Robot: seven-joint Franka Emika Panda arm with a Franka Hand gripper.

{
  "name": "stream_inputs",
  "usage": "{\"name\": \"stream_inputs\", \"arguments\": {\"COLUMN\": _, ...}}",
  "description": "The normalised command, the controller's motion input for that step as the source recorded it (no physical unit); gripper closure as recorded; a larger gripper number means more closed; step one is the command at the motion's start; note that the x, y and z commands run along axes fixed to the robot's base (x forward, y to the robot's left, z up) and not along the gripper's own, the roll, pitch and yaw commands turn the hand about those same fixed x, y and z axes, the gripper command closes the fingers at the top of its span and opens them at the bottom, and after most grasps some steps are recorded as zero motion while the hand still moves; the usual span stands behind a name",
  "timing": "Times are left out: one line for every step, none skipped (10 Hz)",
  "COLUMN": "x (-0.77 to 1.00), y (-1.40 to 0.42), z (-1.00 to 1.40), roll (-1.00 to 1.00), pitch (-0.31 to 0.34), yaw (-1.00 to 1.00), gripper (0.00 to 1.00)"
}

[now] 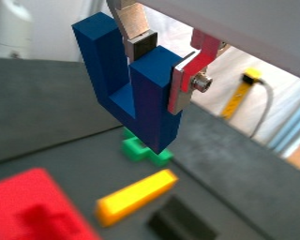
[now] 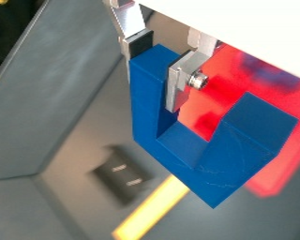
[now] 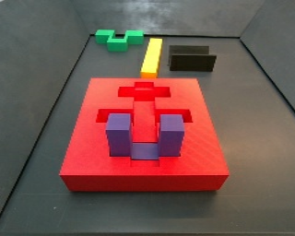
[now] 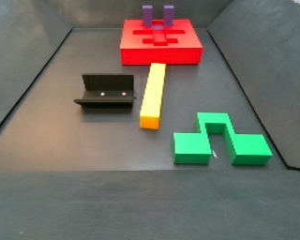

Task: Pick up the blue object. Move up. Place the blue object on the fixture. Regrasp the blue object. Move to above the board. Insert the blue object.
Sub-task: Move to above the board, then insert the blue object.

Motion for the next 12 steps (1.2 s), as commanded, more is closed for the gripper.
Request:
{"name": "stream_inputs", "arguments": {"x": -0.51, "y": -0.48, "z": 0.09, "roll": -1.0, "pitch": 0.091, "yaw": 0.0, "gripper": 1.0}}
{"name": "stream_inputs", "arguments": {"x": -0.29, "y": -0.26, "z": 0.04, "roll": -1.0, "pitch": 0.088, "yaw": 0.0, "gripper": 1.0}}
{"name": "stream_inputs", "arguments": {"x": -0.1, "y": -0.08, "z": 0.02, "roll": -1.0, "pitch": 0.094, "yaw": 0.0, "gripper": 1.0}}
{"name": "stream_inputs", "arguments": {"x": -0.09, "y": -0.06, "z": 0.03, "roll": -1.0, "pitch": 0.071, "yaw": 0.01, "gripper": 1.0}}
{"name": "stream_inputs", "arguments": {"x": -0.09, "y": 0.0, "z": 0.0, "roll": -0.91, "pitch": 0.03, "yaw": 0.01, "gripper": 1.0}}
{"name": "stream_inputs", "arguments": {"x": -0.07, "y": 0.02, "z": 0.0, "roll": -0.77, "pitch": 0.012, "yaw": 0.01, "gripper": 1.0}}
{"name": "stream_inputs", "arguments": {"x": -0.06, "y": 0.01, "z": 0.0, "roll": -0.47, "pitch": -0.007, "yaw": 0.0, "gripper": 1.0}}
{"name": "stream_inputs", "arguments": {"x": -0.04, "y": 0.01, "z": 0.0, "roll": -0.35, "pitch": -0.012, "yaw": 0.0, "gripper": 1.0}}
{"name": "stream_inputs", "arguments": {"x": 0.02, "y": 0.0, "z": 0.0, "roll": 0.0, "pitch": 0.0, "yaw": 0.0, "gripper": 1.0}}
{"name": "stream_inputs", "arguments": {"x": 0.17, "y": 0.01, "z": -0.29, "roll": -0.02, "pitch": 0.0, "yaw": 0.0, "gripper": 1.0}}
{"name": "stream_inputs", "arguments": {"x": 0.48, "y": 0.3, "z": -0.67, "roll": -0.04, "pitch": -0.077, "yaw": 0.0, "gripper": 1.0}}
{"name": "stream_inputs", "arguments": {"x": 0.64, "y": 0.42, "z": -0.76, "roll": -0.08, "pitch": -0.139, "yaw": 0.0, "gripper": 1.0}}
